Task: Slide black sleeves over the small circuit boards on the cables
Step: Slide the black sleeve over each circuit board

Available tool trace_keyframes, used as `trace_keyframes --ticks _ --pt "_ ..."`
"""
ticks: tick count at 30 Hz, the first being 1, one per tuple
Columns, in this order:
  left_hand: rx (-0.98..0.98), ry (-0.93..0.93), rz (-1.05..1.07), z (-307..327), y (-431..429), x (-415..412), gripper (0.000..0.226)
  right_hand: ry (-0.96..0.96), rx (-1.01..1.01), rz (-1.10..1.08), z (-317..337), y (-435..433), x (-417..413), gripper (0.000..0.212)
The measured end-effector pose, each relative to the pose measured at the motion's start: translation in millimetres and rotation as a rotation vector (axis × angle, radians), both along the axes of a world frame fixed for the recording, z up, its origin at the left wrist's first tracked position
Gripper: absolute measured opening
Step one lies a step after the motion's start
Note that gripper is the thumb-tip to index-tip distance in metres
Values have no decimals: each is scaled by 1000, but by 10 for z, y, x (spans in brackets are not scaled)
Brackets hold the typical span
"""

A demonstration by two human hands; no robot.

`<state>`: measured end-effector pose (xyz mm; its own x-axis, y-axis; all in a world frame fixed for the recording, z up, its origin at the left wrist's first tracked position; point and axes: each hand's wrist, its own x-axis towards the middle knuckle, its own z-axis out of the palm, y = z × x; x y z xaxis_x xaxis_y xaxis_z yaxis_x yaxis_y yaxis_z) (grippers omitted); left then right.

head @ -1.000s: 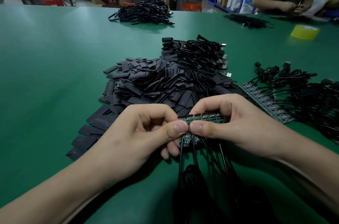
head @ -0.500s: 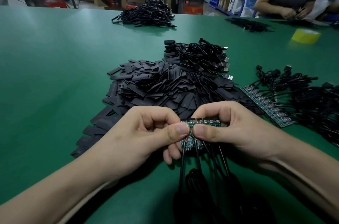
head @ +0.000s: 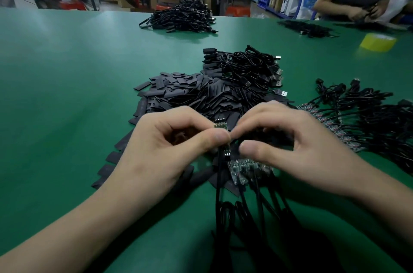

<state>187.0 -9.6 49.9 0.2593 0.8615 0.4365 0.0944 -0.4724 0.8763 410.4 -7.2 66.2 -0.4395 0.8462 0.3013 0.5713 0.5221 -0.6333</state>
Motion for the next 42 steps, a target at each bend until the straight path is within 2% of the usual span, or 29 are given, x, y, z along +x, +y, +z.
trace_keyframes --ticks 2,4,7,8,10,12,14,16,19,21,26,28,32,38,42 --pt "76 39 71 -30 8 12 12 19 62 67 -39 -90 -140 31" --pt "46 11 84 -37 -1 22 13 101 -14 94 -66 -148 -233 27" --pt "12 68 100 -40 12 -13 26 404 -202 155 2 -155 -258 21" --pt "34 150 122 -48 19 -41 35 527 -253 186 50 -146 -233 21" --pt "145 434 167 -68 34 -96 60 752 -360 274 145 -114 -149 18" --pt "224 699 186 -99 38 -130 82 876 -380 345 229 -34 -21 20" --pt "269 851 203 -132 39 -156 90 931 -358 329 338 85 145 23" --pt "299 937 207 -156 44 -172 97 858 -283 212 457 207 324 28" --pt "303 1022 174 -173 49 -183 105 611 -131 -12 497 287 483 37" --pt "300 1053 152 -184 44 -183 103 496 -63 -18 412 250 447 34" --pt "343 1007 196 -160 89 -163 62 -37 9 -77 110 175 220 27" --pt "397 970 249 -128 124 -168 46 -144 36 -123 41 133 139 27" --pt "495 1017 257 -151 160 -185 32 -158 -53 -131 -64 97 53 26" --pt "626 1029 260 -129 205 -151 12 45 -257 -80 -121 51 1 27" --pt "677 936 239 -116 209 -130 18 41 -230 -89 -109 27 -23 30"
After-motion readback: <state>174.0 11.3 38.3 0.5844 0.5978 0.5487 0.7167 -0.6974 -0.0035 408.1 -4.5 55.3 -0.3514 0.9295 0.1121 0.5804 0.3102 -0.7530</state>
